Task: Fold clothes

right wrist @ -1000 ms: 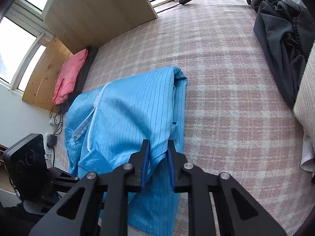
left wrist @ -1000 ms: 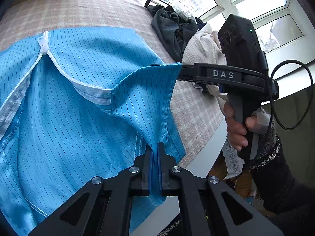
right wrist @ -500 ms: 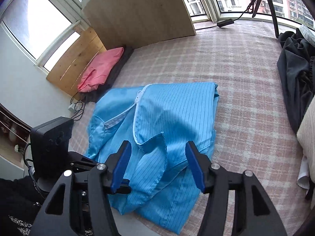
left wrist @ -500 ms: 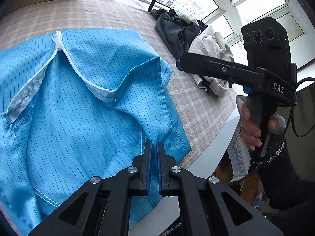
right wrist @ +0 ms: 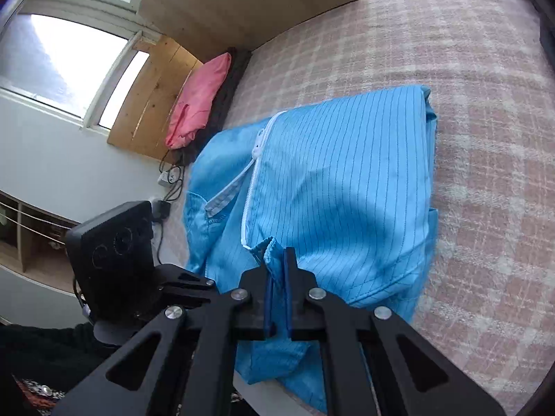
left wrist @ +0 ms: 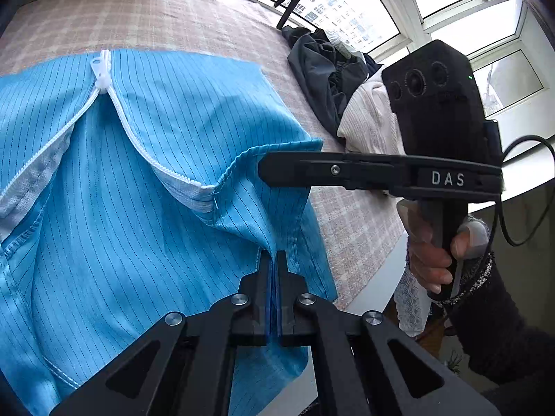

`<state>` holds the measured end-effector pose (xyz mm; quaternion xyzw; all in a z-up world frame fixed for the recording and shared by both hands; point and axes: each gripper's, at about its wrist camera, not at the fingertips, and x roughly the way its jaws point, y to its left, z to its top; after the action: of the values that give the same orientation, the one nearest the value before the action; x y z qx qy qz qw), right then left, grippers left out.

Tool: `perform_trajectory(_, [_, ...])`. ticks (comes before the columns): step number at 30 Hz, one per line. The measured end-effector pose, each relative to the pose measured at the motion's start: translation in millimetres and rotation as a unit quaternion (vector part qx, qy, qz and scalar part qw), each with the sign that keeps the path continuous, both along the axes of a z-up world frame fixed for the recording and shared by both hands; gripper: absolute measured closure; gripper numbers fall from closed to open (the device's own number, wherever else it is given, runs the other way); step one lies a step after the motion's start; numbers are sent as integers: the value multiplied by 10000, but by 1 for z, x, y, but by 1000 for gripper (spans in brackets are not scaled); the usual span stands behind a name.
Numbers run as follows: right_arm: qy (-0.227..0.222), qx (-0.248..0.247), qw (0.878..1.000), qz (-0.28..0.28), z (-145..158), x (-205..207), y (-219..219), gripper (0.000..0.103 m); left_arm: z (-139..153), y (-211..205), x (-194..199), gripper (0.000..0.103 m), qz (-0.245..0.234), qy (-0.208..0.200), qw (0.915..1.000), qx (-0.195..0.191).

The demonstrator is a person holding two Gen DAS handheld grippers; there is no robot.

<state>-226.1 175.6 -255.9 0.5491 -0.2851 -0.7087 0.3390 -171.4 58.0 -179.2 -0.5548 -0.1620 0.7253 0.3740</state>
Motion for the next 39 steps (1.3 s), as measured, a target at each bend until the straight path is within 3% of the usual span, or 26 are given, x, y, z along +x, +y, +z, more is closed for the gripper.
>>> perform_trajectory(3, [-201,466,9987,-58,-9,-5,8,98,19,-11,13,102,-107,198,9995,200])
perform_trajectory(5, [-325,821,9961,-89,-15,-9,12,98,18,-15,14,102,-162,242,9995,81])
perform_trajectory(10, [640,1807,9809,317,39,4,-19,96,10,-24,11,100,-93,-191,9996,175])
perform_trajectory(12, [1078,2142,9699,424,63,12,-36,92,24,-35,20,97,-113,-174,9997,104])
perform_trajectory(14, [1263,2266,9646,480,71,21,-51,83,47,-61,39,84,10,288,9992,-276])
perform_trajectory(15, [1349,2322,9619,507,75,26,-58,81,57,-76,49,70,123,529,9970,-557])
perform_trajectory(18, [1525,2730,9480,586,77,42,-70,78,65,-125,66,66,507,681,9890,-1209])
perform_trajectory(20, [1384,2938,9443,537,69,56,-72,78,56,-145,65,66,751,513,9844,-1505])
perform_trajectory(24, [589,2731,9601,-72,49,79,-68,78,36,-153,55,66,1097,207,9776,-1783])
perform_trajectory(26, [337,2803,9590,-263,41,89,-73,77,31,-146,53,66,1138,145,9744,-1936])
perform_trajectory(29, [246,3229,9459,-210,30,102,-89,70,18,-118,51,66,809,196,9656,-2465])
perform_trajectory(32, [139,3468,9378,-106,19,112,-95,70,-1,-106,51,68,490,181,9557,-2896])
perform_trajectory(34, [163,3388,9405,-194,17,115,-91,70,-6,-108,49,73,442,165,9535,-2977])
perform_trajectory(36, [176,3324,9428,-194,20,118,-85,70,7,-115,51,73,353,348,9571,-2854])
perform_trajectory(38, [568,3212,9453,-28,42,129,-78,70,26,-124,56,70,162,650,9596,-2732])
perform_trajectory(39, [864,3337,9385,198,54,136,-78,70,35,-123,63,70,-184,887,9576,-2735])
